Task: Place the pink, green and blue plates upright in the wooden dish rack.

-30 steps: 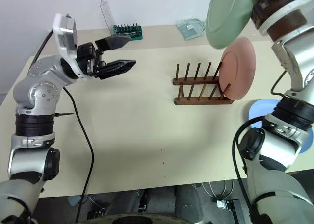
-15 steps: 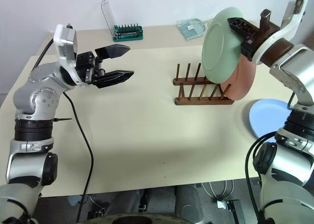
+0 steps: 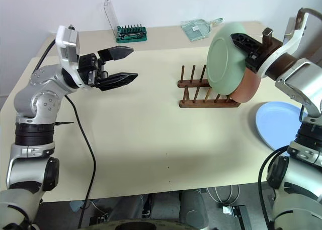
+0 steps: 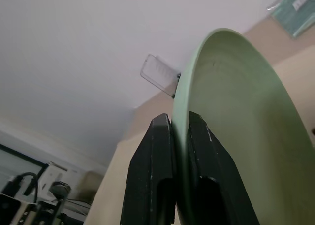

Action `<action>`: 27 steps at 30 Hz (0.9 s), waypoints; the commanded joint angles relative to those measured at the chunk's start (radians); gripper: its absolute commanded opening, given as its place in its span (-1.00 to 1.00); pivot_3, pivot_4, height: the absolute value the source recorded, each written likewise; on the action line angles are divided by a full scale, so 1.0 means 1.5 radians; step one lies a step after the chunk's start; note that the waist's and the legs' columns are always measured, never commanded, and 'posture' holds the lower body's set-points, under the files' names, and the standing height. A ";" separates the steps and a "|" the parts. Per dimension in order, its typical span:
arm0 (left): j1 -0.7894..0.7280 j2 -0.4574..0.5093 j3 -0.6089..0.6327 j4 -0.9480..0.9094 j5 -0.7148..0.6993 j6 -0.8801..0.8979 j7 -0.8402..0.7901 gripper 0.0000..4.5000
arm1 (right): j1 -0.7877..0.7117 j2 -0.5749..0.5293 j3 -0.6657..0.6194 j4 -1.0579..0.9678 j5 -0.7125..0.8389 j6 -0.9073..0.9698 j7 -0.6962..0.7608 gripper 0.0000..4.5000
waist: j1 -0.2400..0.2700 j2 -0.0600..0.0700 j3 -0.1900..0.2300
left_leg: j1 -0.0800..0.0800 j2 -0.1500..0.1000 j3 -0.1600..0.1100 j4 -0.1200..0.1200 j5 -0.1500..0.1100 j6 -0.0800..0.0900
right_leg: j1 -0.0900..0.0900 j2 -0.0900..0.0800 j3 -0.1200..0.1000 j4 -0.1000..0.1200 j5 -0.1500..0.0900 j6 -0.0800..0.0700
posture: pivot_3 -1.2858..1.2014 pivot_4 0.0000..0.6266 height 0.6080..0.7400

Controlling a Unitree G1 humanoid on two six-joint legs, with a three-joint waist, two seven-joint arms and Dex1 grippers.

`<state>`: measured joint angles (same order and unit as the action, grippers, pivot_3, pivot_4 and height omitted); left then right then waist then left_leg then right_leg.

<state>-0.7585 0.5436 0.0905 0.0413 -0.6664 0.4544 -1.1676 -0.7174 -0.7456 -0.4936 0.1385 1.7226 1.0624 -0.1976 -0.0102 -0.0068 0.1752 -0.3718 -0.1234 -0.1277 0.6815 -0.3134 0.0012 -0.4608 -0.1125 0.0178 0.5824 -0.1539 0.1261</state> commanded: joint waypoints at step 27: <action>-0.018 -0.001 0.008 -0.022 -0.015 0.028 0.009 1.00 | -0.041 -0.018 -0.042 -0.147 -0.139 -0.086 0.308 0.98 | 0.000 0.000 0.000 | 0.000 0.000 0.000 0.000 0.000 0.000 | 0.000 0.000 0.000 0.000 0.000 0.000 | 0.03 -0.52 1.00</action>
<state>-0.7597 0.5410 0.0904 0.0408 -0.6684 0.4964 -1.1509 -0.7488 -0.7480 -0.5047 -0.0255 1.5035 0.9770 0.2018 -0.0097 -0.0067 0.1753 -0.3719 -0.1235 -0.1274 0.6819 -0.3136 0.0014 -0.4609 -0.1125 0.0179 0.5821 -0.1537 0.1266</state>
